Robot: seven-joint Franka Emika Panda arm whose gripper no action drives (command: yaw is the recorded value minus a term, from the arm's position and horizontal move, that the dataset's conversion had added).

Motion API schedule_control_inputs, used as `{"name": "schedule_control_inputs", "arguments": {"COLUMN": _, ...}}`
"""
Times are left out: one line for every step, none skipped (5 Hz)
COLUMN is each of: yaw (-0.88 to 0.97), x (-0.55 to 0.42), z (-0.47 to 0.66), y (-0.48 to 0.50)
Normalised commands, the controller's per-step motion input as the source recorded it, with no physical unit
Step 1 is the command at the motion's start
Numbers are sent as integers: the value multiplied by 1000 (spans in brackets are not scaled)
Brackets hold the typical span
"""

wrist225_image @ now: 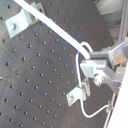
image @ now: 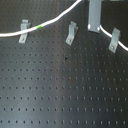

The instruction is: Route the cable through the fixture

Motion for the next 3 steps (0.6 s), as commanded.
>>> {"name": "schedule_control_inputs", "arguments": {"yaw": 0, "x": -37, "z": 18, "y": 6}}
{"name": "schedule_control_inputs", "arguments": {"yaw": 0, "x": -331, "z": 235, "y": -87}}
{"name": "schedule_control_inputs", "arguments": {"yaw": 0, "x": -444, "z": 259, "y": -71}}
